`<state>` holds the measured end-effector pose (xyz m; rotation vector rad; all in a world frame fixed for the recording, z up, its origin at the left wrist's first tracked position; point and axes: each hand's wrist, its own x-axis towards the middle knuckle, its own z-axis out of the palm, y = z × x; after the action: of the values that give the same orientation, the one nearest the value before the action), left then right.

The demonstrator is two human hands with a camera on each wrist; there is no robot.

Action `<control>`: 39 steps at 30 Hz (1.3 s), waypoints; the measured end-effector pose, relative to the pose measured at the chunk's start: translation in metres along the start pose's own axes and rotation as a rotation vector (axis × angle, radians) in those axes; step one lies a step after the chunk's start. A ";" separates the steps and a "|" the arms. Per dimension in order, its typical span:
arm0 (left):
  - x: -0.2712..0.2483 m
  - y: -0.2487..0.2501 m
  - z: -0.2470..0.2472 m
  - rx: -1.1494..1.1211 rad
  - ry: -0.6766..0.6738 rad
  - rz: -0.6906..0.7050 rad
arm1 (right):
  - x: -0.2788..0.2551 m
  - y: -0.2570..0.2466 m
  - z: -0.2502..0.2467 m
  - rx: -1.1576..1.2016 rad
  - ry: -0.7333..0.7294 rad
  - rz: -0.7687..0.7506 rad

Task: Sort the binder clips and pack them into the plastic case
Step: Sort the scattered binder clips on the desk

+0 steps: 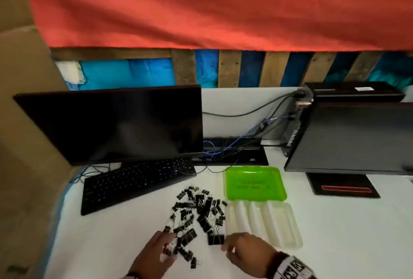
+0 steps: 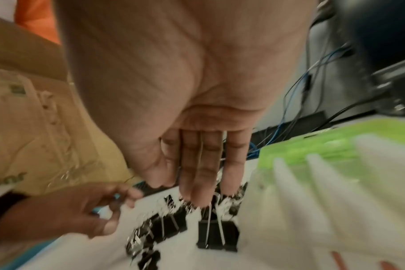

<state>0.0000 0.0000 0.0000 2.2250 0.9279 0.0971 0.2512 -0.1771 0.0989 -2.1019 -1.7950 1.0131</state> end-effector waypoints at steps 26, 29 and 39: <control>0.116 0.065 0.018 0.514 -0.225 0.392 | 0.064 0.002 0.040 -0.336 -0.135 -0.244; 0.117 0.063 0.019 0.525 -0.225 0.419 | 0.051 0.004 0.032 -0.141 0.007 -0.192; 0.120 0.069 0.014 0.346 -0.212 0.359 | -0.006 0.081 -0.027 0.349 0.817 0.179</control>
<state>0.1342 0.0352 0.0106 2.6414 0.4484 -0.1432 0.3319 -0.1946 0.0764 -2.0319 -0.9718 0.3472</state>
